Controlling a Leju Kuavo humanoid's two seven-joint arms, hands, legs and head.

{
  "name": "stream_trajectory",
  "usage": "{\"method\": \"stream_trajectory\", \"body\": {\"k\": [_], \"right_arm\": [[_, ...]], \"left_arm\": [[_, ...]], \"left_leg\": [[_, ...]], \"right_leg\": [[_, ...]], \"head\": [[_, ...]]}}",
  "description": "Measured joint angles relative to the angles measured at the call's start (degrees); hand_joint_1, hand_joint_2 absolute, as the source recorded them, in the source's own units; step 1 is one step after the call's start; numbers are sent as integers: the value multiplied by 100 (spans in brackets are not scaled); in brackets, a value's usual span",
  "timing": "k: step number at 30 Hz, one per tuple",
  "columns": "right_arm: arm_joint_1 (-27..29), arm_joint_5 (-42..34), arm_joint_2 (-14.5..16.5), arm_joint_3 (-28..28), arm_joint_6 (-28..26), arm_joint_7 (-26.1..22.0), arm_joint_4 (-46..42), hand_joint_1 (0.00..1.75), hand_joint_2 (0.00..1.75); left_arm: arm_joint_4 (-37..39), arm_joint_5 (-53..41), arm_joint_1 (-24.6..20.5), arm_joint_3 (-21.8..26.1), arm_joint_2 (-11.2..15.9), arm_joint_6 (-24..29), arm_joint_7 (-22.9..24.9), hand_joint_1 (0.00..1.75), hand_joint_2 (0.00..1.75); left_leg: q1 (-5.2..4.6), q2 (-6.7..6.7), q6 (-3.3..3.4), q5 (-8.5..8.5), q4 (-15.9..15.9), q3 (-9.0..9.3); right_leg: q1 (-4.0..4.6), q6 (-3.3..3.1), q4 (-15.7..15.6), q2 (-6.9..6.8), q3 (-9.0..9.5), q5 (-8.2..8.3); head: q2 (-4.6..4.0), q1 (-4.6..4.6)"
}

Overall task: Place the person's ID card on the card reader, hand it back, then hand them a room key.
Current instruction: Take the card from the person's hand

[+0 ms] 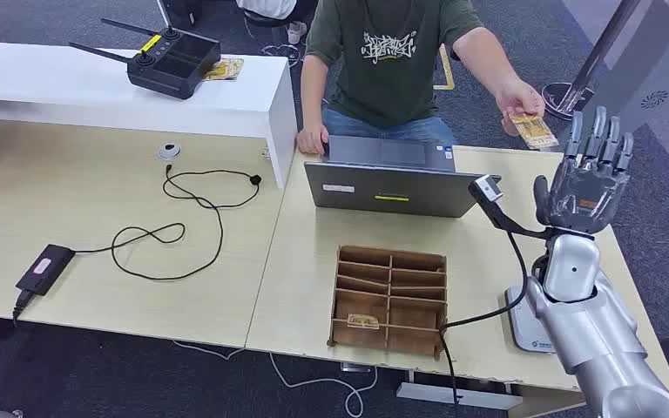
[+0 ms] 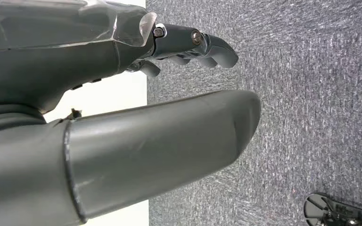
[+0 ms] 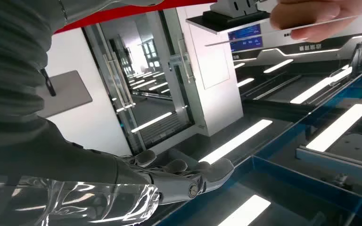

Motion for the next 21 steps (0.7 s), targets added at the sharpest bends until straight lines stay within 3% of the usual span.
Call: {"method": "stream_trajectory", "body": {"k": [19, 21], "right_arm": [[-130, 106, 319, -267, -2, -154, 333, 0, 175], [-130, 106, 319, -267, -2, -140, 332, 11, 175]], "left_arm": [[0, 1, 29, 0, 1, 2, -42, 0, 0], [0, 0, 34, 0, 3, 1, -42, 0, 0]], "left_leg": [[0, 0, 0, 0, 0, 0], [0, 0, 0, 0, 0, 0]], "right_leg": [[0, 0, -1, 0, -1, 0], [0, 0, -1, 0, -1, 0]], "head": [[1, 0], [0, 0]]}}
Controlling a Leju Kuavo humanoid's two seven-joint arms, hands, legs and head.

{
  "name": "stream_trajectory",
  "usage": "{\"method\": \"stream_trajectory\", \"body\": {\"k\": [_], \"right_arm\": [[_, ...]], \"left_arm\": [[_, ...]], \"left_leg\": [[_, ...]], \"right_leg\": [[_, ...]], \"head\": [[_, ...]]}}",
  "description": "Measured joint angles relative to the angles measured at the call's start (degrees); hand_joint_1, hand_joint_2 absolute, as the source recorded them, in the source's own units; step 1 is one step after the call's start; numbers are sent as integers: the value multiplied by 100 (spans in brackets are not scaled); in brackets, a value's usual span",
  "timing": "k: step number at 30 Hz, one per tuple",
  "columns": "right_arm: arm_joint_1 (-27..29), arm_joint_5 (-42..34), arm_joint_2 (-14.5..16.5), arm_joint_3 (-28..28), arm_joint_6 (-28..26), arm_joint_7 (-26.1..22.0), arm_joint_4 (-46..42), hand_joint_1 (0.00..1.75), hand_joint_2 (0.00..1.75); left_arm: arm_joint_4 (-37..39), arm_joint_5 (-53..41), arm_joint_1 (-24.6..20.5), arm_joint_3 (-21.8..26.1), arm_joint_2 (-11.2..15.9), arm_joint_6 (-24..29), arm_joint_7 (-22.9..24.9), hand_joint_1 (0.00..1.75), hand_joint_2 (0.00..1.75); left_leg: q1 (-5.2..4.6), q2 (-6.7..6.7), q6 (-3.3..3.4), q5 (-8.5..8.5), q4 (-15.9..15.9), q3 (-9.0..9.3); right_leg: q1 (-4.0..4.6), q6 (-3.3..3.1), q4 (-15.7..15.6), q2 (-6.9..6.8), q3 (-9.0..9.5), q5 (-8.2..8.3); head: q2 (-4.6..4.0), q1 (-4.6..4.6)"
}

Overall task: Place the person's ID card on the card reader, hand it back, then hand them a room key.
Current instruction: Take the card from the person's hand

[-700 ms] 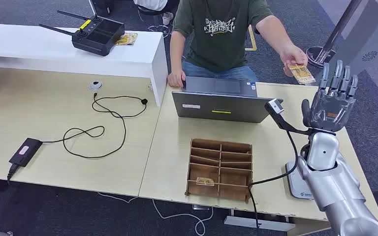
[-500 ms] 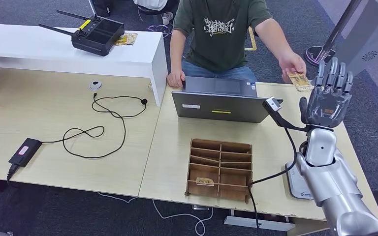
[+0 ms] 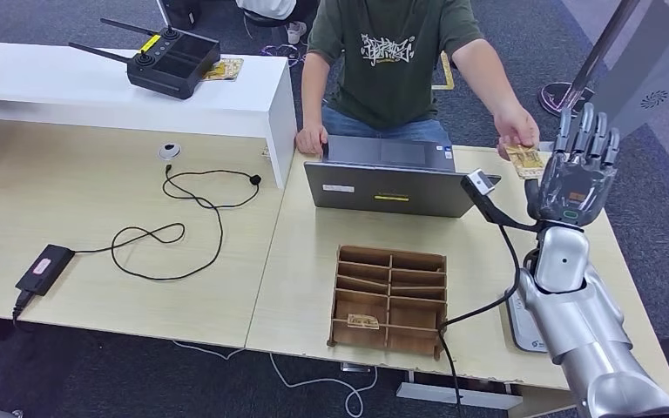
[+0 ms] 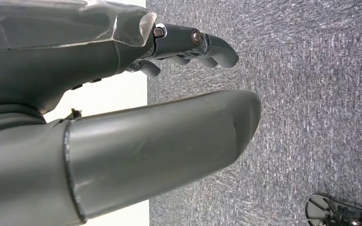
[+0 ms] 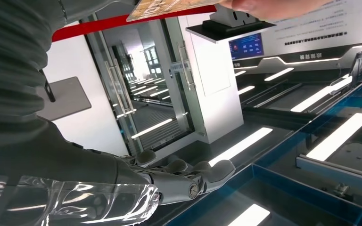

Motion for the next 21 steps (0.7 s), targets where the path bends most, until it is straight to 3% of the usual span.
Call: {"method": "stream_trajectory", "body": {"k": [4, 5, 21], "right_arm": [[1, 0, 0, 0, -2, 2, 0, 162, 175], [2, 0, 0, 0, -2, -5, 0, 173, 175], [3, 0, 3, -12, -2, -89, 0, 175, 175]], "left_arm": [[0, 0, 3, 0, 2, 0, 0, 0, 0], [0, 0, 4, 0, 2, -1, 0, 0, 0], [2, 0, 5, 0, 2, 2, 14, 0, 0]], "left_leg": [[0, 0, 0, 0, 0, 0], [0, 0, 0, 0, 0, 0], [0, 1, 0, 0, 0, 0]], "right_leg": [[0, 0, 0, 0, -1, 0], [0, 0, 0, 0, -1, 0], [0, 0, 0, 1, -1, 0]], "head": [[0, 0], [0, 0], [1, 0]]}}
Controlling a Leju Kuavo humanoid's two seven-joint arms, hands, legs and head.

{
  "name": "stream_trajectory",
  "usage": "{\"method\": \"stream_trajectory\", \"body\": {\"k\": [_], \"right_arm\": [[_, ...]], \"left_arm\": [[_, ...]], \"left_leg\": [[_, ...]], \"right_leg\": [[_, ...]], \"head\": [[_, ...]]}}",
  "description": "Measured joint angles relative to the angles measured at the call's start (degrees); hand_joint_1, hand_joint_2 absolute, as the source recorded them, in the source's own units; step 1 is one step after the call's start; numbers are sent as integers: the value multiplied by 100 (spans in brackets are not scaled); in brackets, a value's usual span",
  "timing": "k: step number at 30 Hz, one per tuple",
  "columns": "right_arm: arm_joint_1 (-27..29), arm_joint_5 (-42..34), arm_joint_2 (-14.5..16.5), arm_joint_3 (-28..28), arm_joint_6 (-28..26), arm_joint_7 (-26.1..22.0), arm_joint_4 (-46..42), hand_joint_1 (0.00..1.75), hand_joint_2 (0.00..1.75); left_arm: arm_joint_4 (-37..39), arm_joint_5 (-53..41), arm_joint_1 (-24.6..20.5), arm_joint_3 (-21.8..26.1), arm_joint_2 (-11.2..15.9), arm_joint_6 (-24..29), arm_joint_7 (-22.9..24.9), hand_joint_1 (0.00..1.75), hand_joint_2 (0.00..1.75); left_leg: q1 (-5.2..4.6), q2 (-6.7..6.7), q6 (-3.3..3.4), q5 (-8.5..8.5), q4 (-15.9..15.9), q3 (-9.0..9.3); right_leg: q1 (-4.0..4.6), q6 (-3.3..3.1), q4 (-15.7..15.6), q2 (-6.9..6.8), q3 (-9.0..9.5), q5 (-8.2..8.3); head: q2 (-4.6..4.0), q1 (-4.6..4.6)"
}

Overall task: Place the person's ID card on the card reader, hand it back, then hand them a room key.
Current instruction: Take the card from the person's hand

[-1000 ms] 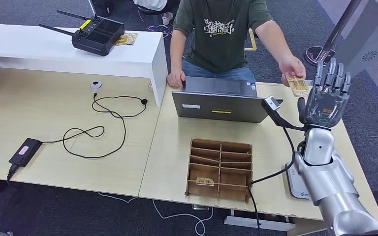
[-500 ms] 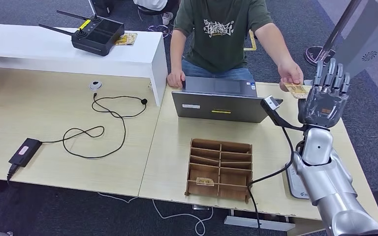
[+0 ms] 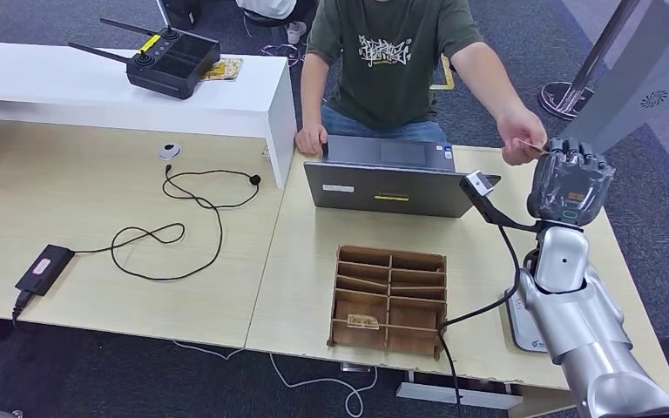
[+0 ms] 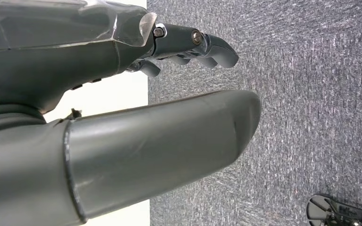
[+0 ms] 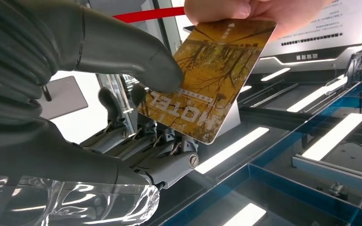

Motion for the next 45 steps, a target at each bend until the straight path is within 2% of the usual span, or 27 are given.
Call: {"method": "stream_trajectory", "body": {"k": [7, 12, 19, 24, 28, 34, 45], "right_arm": [[2, 0, 4, -36, 0, -34, 0, 175, 175], [26, -125, 72, -340, 0, -447, -5, 175, 175], [68, -856, 406, -1671, -1, -1504, -46, 175, 175], [-14, -1476, 628, -2624, 23, -1949, 161, 175, 175], [-199, -2420, 790, -3365, 403, -2254, 477, 175, 175], [-313, -2704, 910, -4008, 578, -2192, 683, 175, 175], [-299, -2900, 950, -4369, 805, -2138, 846, 175, 175]], "left_arm": [[0, 0, 0, 0, -1, 11, 7, 0, 0], [0, -2, -1, 0, -2, 14, 8, 0, 0], [0, -2, -3, 0, -11, 17, 5, 0, 0], [0, -1, -7, 0, -12, 15, 3, 0, 0], [0, 1, -8, 0, -11, 3, 4, 0, 0], [0, 4, -10, 0, -12, 1, 26, 0, 0], [0, 1, -8, 0, -18, 3, 32, 0, 0]], "left_leg": [[0, 0, 0, 0, 0, 0], [0, 0, 0, 0, 0, 0], [0, -2, 0, 0, 0, -1], [0, 0, -1, 1, 0, -1], [0, -1, -2, 2, 0, 0], [0, 0, -3, 2, 0, 0], [0, -1, -3, 2, 0, 1]], "right_leg": [[0, 0, 0, 0, 0, 0], [0, 0, 0, 0, 0, 0], [0, 0, 0, -1, 0, 0], [0, 0, 0, 1, 0, 0], [0, -1, 1, 0, 0, 1], [0, -1, 2, 1, 0, 1], [0, -1, 1, 1, -1, 1]], "head": [[-1, 0], [-1, 1], [-1, 0], [-1, 1], [1, 0], [0, 0], [0, 0]]}}
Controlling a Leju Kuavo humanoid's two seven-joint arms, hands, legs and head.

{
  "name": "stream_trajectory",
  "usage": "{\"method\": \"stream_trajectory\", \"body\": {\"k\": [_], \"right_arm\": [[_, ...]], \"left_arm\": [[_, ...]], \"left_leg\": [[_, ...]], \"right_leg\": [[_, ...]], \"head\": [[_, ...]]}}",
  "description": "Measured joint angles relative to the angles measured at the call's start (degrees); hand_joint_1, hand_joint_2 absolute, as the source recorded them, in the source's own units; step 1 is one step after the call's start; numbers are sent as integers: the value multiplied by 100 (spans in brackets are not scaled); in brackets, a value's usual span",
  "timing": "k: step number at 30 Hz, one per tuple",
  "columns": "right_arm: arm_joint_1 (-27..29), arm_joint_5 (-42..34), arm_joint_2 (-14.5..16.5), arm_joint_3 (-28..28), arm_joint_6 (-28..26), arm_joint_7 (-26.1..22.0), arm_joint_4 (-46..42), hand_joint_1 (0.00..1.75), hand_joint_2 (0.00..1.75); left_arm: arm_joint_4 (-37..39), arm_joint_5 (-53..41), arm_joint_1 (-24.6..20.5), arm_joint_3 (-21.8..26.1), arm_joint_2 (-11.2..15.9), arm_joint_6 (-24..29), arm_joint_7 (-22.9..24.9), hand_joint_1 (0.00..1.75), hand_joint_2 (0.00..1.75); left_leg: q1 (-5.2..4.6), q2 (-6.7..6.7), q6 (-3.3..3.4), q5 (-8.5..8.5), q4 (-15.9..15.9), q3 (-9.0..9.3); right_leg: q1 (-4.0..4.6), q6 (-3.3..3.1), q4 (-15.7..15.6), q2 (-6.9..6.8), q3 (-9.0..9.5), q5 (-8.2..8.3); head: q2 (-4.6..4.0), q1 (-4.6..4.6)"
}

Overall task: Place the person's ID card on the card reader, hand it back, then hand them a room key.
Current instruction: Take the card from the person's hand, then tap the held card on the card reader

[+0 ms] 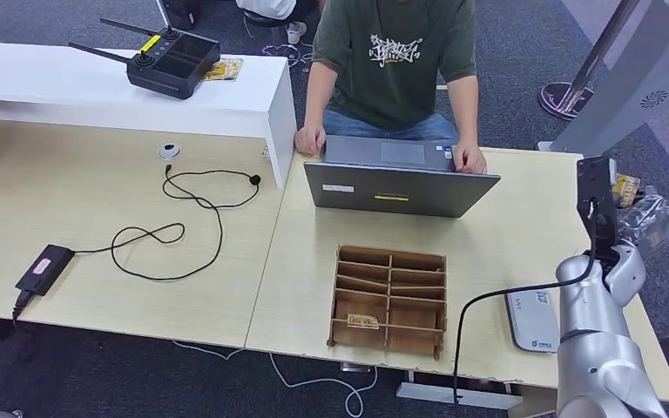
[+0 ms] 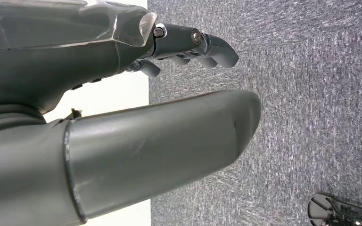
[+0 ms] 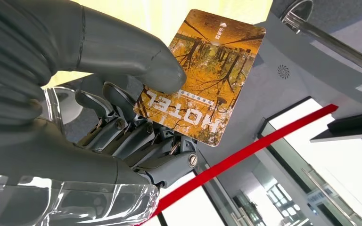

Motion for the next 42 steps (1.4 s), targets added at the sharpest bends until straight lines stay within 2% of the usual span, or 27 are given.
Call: {"method": "stream_trajectory", "body": {"k": [9, 19, 33, 42], "right_arm": [[435, -736, 12, -223, 239, -349, -153, 175, 175], [1239, -1251, 51, -270, 479, -373, -856, 175, 175], [2320, -1446, 185, -275, 627, -275, -2158, 175, 175], [2793, -1362, 311, -318, 800, -161, -2768, 175, 175]], "left_arm": [[0, 14, 7, 0, -14, 3, 0, 0, 0], [-1, 41, 12, 0, -51, 3, 1, 0, 0], [0, 72, 12, 2, -65, 32, 24, 0, 0], [0, 86, 9, 2, -72, 63, 60, 0, 0]], "left_leg": [[0, -3, 0, -1, 0, -2], [0, -3, 0, -1, 0, -2], [0, -2, 0, -2, 0, -2], [0, 0, -1, -2, 0, -1]], "right_leg": [[0, 0, -1, -2, 0, -1], [0, 1, -1, -2, -1, -1], [0, 1, -2, -1, -2, -2], [0, 1, -2, 0, -2, -2]], "head": [[0, 0], [1, 1], [-1, 0], [1, 0]]}}
